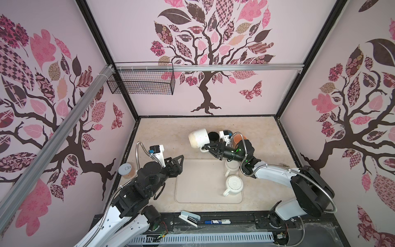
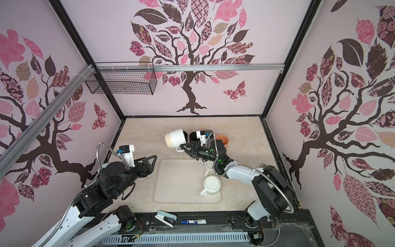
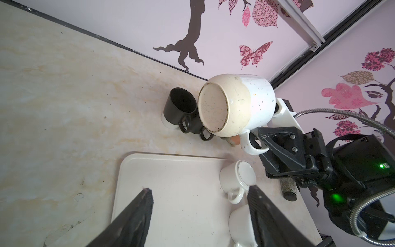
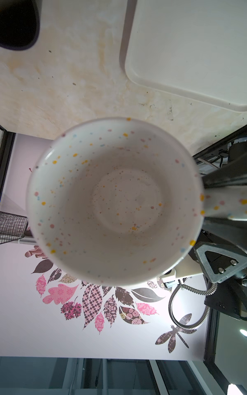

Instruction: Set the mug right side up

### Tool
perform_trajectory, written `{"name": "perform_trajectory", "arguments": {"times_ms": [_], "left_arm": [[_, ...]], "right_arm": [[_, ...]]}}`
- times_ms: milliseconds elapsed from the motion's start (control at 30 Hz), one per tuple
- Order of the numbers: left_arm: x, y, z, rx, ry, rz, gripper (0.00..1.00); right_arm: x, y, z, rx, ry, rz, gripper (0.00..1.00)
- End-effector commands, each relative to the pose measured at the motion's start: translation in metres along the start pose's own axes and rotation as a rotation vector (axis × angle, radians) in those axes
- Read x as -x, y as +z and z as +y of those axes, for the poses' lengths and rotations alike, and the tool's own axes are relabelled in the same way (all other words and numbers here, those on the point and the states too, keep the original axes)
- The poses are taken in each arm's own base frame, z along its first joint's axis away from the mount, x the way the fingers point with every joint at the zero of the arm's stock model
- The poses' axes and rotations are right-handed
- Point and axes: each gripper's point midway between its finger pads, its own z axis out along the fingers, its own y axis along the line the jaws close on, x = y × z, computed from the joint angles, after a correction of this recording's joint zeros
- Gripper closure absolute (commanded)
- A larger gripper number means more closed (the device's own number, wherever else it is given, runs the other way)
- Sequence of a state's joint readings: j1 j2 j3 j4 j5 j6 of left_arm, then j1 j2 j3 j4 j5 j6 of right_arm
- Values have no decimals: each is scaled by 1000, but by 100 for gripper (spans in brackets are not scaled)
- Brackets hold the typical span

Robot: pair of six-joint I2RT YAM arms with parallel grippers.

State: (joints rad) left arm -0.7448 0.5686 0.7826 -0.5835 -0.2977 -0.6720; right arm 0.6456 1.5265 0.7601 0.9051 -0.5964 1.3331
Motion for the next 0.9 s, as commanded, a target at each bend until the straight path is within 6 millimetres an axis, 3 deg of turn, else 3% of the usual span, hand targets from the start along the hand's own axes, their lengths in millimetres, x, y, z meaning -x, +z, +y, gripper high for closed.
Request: {"name": "perform_trajectory", "arguments": {"times_ms": [0, 333, 733, 867], "left_arm": [[-15, 5, 15, 46, 3, 22, 27], [-26, 7, 23, 53, -8, 36, 28], [-27, 1, 30, 67, 3, 19, 27], [-29, -2, 32, 62, -5, 18, 27]], "right_arm": [[19, 16, 47, 117, -159, -24, 100], [46, 60, 25, -69, -335, -66, 100], [50, 121, -11, -277, -525, -49, 100], [61, 138, -31, -378, -583, -47, 100]]}}
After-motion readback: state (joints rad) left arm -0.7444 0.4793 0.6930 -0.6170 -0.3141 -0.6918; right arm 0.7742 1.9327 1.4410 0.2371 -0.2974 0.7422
